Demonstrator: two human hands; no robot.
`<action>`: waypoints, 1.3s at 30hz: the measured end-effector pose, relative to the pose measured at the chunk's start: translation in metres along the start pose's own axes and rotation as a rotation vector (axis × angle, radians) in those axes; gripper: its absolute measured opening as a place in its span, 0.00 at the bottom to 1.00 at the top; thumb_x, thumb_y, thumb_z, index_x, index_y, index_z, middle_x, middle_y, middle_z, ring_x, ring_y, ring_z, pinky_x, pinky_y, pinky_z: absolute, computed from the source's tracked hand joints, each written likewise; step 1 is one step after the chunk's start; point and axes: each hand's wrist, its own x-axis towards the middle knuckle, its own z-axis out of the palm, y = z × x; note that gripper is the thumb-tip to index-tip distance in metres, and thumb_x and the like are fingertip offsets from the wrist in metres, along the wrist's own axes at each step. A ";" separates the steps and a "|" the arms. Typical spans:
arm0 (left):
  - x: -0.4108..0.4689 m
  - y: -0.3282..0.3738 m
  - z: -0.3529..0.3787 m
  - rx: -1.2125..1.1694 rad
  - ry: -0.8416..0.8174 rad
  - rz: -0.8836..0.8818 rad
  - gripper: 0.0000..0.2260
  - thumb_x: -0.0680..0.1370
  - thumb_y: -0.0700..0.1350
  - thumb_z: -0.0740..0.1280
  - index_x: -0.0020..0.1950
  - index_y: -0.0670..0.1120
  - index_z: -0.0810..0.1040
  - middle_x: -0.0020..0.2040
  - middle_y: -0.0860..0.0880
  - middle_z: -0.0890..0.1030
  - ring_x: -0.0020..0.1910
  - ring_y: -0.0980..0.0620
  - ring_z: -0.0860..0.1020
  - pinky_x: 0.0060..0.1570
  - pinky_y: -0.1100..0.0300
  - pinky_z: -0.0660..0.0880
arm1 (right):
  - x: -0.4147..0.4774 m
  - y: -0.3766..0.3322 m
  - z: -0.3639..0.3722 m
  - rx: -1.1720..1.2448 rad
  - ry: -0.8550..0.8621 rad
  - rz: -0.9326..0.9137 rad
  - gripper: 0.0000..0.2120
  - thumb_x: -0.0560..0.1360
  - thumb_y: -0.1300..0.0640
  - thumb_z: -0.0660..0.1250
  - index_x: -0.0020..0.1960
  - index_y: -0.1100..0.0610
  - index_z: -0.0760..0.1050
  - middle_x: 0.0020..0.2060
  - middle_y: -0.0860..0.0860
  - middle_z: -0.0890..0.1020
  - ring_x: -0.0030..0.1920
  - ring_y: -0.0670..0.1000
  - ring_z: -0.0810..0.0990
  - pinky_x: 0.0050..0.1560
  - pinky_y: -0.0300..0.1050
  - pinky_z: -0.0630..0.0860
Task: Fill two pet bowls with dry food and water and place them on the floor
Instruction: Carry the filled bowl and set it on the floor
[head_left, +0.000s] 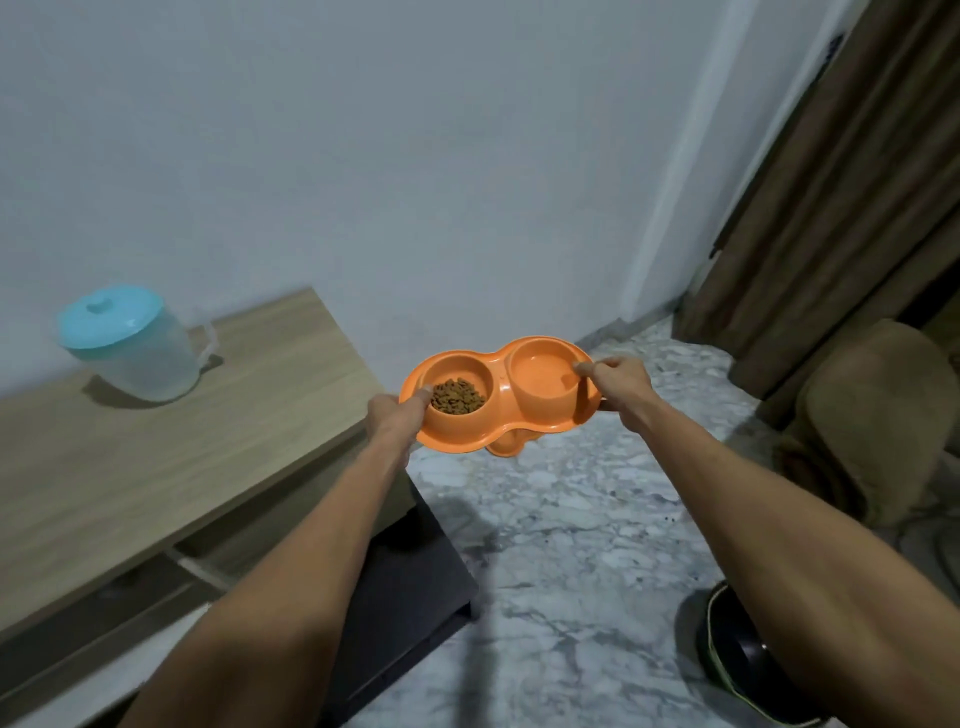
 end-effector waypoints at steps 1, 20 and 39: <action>0.002 0.002 0.012 -0.009 -0.020 -0.003 0.15 0.74 0.52 0.72 0.40 0.39 0.78 0.39 0.43 0.79 0.40 0.44 0.78 0.36 0.58 0.71 | 0.009 0.002 -0.008 0.002 0.004 0.002 0.18 0.69 0.50 0.74 0.52 0.62 0.81 0.49 0.58 0.83 0.47 0.57 0.83 0.46 0.56 0.84; 0.188 0.000 0.174 0.032 0.041 -0.066 0.14 0.72 0.53 0.72 0.36 0.43 0.80 0.41 0.39 0.84 0.44 0.39 0.83 0.49 0.43 0.81 | 0.256 0.032 0.026 -0.047 -0.064 0.063 0.23 0.70 0.49 0.73 0.61 0.58 0.78 0.54 0.57 0.82 0.53 0.58 0.82 0.56 0.59 0.80; 0.410 -0.213 0.289 0.038 0.257 -0.213 0.08 0.75 0.51 0.71 0.44 0.47 0.82 0.46 0.41 0.84 0.49 0.41 0.83 0.55 0.42 0.79 | 0.517 0.219 0.216 -0.167 -0.345 0.031 0.06 0.73 0.55 0.71 0.47 0.56 0.79 0.41 0.53 0.83 0.43 0.54 0.82 0.49 0.55 0.80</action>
